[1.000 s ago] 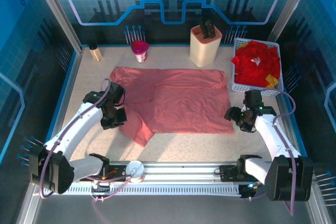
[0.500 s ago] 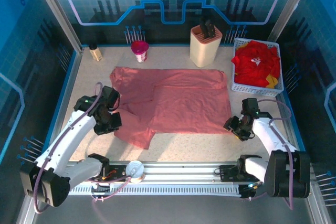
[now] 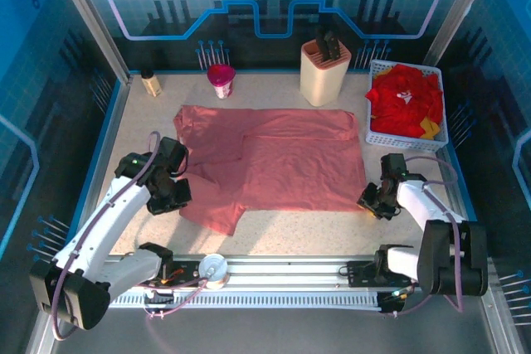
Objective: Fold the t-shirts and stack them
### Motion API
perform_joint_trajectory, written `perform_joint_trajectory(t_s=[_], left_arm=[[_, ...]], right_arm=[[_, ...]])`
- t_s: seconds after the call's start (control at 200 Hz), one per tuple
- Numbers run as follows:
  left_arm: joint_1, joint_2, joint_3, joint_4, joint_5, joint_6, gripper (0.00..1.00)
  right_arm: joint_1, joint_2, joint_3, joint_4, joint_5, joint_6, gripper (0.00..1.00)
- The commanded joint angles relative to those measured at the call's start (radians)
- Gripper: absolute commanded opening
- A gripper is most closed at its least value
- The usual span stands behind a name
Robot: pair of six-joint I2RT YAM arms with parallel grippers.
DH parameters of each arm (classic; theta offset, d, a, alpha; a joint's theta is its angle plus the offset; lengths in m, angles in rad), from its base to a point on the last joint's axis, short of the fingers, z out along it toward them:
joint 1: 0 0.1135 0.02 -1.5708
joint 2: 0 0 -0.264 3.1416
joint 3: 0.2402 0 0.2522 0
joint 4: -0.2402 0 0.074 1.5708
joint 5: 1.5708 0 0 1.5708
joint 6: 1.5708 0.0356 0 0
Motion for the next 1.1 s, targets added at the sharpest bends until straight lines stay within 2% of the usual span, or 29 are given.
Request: perform_joint_trajectory(t_s=[0.0, 0.11, 0.29, 0.47, 0.55, 0.735, 0.941, 0.976, 0.991, 1.006, 1.026, 1.096], left_arm=[[-0.005, -0.014, 0.010, -0.034, -0.005, -0.004, 0.00], [-0.004, -0.047, 0.013, -0.045, 0.004, -0.021, 0.00], [-0.004, -0.126, 0.016, -0.093, 0.003, -0.072, 0.00], [-0.004, -0.198, -0.003, -0.096, 0.091, -0.110, 0.00], [-0.004, -0.218, 0.001, -0.081, 0.098, -0.107, 0.00], [0.004, -0.143, 0.084, -0.033, 0.045, -0.055, 0.00], [0.038, -0.020, 0.160, 0.040, 0.048, 0.014, 0.00], [0.039, -0.009, 0.165, 0.044, 0.049, 0.018, 0.00], [0.039, -0.007, 0.164, 0.047, 0.051, 0.019, 0.00], [0.040, -0.005, 0.162, 0.049, 0.050, 0.021, 0.00], [0.039, -0.004, 0.160, 0.054, 0.051, 0.023, 0.00], [0.044, -0.004, 0.149, 0.062, 0.044, 0.035, 0.00]], right_arm=[[0.003, 0.045, -0.019, 0.098, -0.100, -0.005, 0.09], [0.002, 0.012, -0.010, 0.072, -0.104, -0.016, 0.00], [0.000, -0.079, -0.014, 0.002, -0.075, -0.035, 0.00], [-0.002, -0.144, -0.028, -0.030, -0.096, -0.026, 0.00], [-0.002, -0.169, -0.022, -0.040, -0.095, -0.026, 0.00], [-0.012, -0.164, 0.048, -0.067, -0.091, -0.045, 0.00], [-0.030, -0.077, 0.148, -0.077, -0.134, -0.099, 0.00], [-0.030, -0.063, 0.156, -0.085, -0.137, -0.110, 0.10], [-0.030, -0.059, 0.157, -0.090, -0.134, -0.111, 0.11], [-0.030, -0.056, 0.155, -0.092, -0.131, -0.112, 0.09], [-0.030, -0.057, 0.149, -0.092, -0.125, -0.110, 0.01], [-0.035, -0.070, 0.121, -0.069, -0.124, -0.104, 0.00]])
